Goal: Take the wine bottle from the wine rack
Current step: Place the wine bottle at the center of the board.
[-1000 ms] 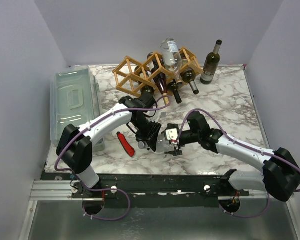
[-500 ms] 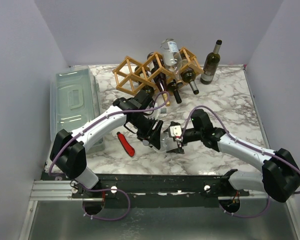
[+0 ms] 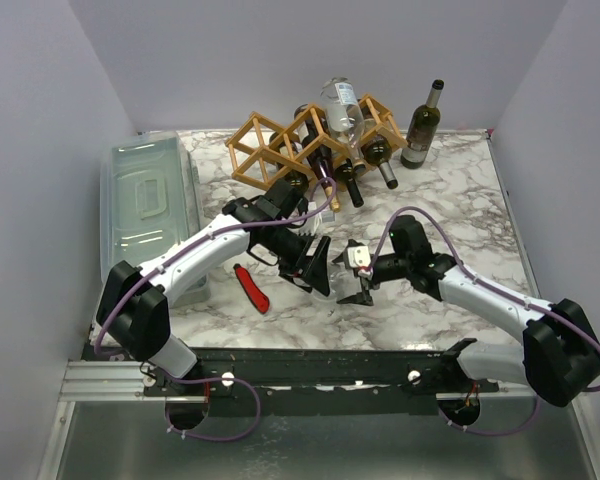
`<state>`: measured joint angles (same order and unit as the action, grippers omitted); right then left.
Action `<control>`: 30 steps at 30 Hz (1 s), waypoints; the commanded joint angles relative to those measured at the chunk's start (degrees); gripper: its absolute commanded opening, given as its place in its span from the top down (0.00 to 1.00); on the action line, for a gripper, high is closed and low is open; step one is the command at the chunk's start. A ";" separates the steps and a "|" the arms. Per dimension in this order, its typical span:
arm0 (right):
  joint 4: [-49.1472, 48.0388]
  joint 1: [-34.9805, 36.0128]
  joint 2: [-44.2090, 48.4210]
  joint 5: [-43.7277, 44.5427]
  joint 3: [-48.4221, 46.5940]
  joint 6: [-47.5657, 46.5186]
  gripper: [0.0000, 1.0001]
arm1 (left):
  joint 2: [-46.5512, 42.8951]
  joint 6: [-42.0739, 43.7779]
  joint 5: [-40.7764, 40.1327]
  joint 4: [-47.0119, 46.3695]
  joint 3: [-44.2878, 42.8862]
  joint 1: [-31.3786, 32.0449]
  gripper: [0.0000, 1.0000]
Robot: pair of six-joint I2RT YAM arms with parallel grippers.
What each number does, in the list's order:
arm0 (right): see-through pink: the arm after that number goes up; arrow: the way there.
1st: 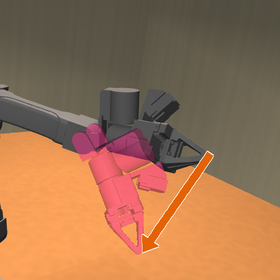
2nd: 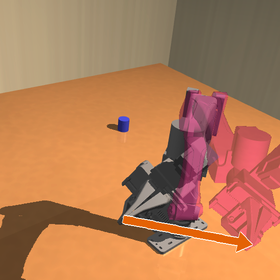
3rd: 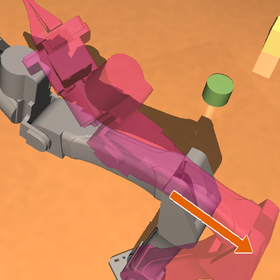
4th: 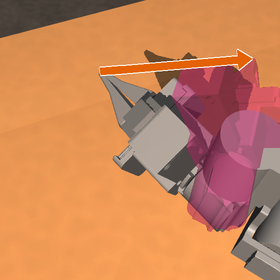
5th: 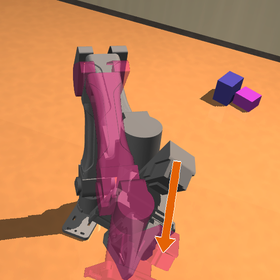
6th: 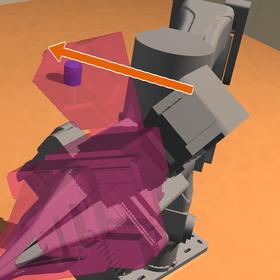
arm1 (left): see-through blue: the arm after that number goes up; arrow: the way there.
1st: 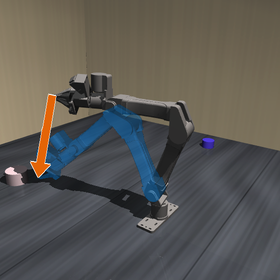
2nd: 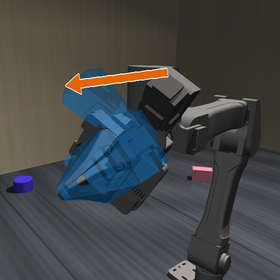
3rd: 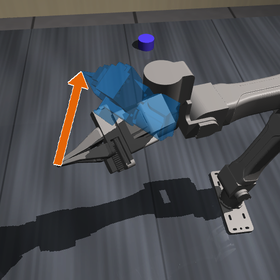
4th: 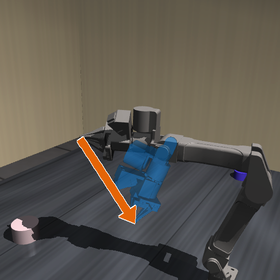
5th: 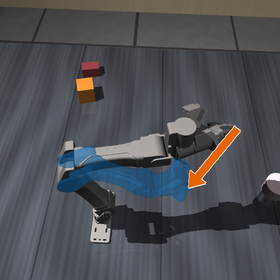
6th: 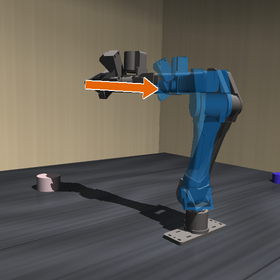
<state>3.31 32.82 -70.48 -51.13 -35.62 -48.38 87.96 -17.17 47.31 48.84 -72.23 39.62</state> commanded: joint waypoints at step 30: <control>14.16 -10.14 -2.59 -7.86 0.72 -10.33 0.07 | -7.12 1.90 7.22 -18.08 5.60 -0.08 0.29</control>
<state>8.84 23.51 -71.00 -60.53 -35.38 -55.05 81.87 -17.15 52.56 32.62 -67.35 39.22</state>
